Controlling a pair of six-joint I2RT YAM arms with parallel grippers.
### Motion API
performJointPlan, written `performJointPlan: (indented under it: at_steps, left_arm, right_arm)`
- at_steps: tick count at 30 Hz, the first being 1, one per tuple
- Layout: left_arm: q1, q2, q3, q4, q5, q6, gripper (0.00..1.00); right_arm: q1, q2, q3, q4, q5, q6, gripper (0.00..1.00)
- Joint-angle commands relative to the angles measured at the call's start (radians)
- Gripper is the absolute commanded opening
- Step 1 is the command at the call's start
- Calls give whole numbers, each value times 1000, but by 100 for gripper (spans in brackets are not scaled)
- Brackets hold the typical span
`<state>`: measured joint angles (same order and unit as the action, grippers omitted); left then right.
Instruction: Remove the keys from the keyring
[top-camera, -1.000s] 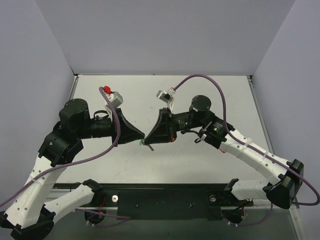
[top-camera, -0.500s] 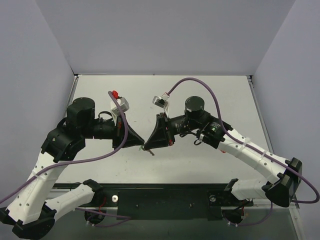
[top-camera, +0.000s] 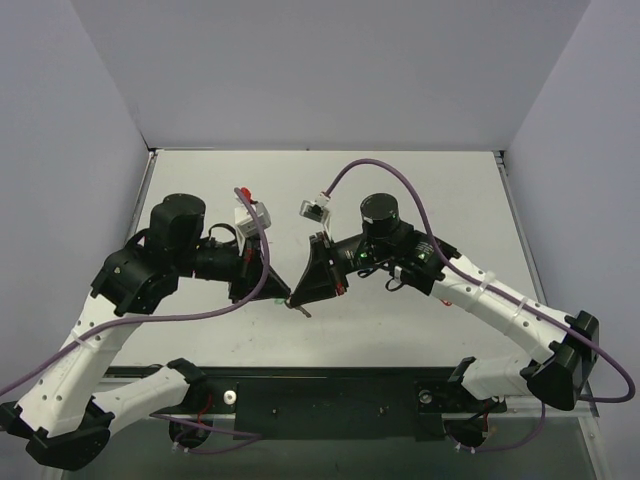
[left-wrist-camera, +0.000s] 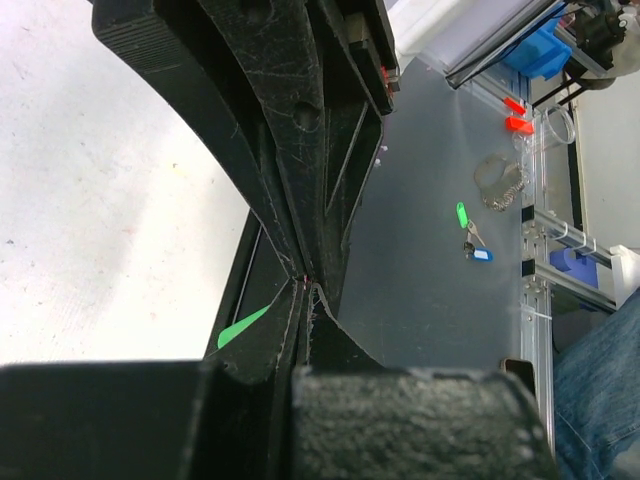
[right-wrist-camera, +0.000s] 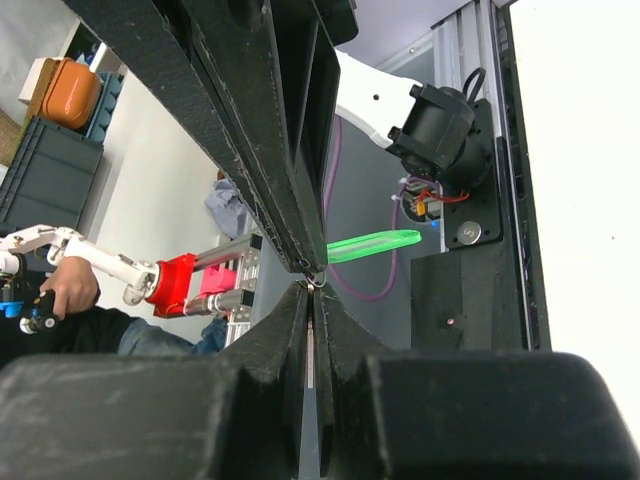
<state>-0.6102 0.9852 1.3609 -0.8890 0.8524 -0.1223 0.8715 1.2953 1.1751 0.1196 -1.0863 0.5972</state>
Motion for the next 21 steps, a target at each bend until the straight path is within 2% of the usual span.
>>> performJointPlan:
  at_steps: [1, 12, 16, 17, 18, 21]
  left_arm:
    - [-40, 29, 37, -65, 34, 27, 0]
    - [-105, 76, 53, -151, -35, 61, 0]
    - [-109, 79, 76, -146, -146, 46, 1]
    - [-111, 76, 81, -142, -194, 36, 6]
    - [-111, 72, 98, -143, -234, 33, 16]
    - [-106, 69, 132, -145, -337, 16, 30]
  right_arm:
    - [14, 15, 87, 89, 45, -39, 0]
    - [17, 15, 103, 45, 52, -68, 0]
    - [18, 10, 101, 28, 52, -82, 0]
    - [18, 9, 103, 20, 54, -86, 0]
    - [18, 7, 103, 18, 54, -88, 0]
    - [18, 6, 103, 12, 55, -93, 0]
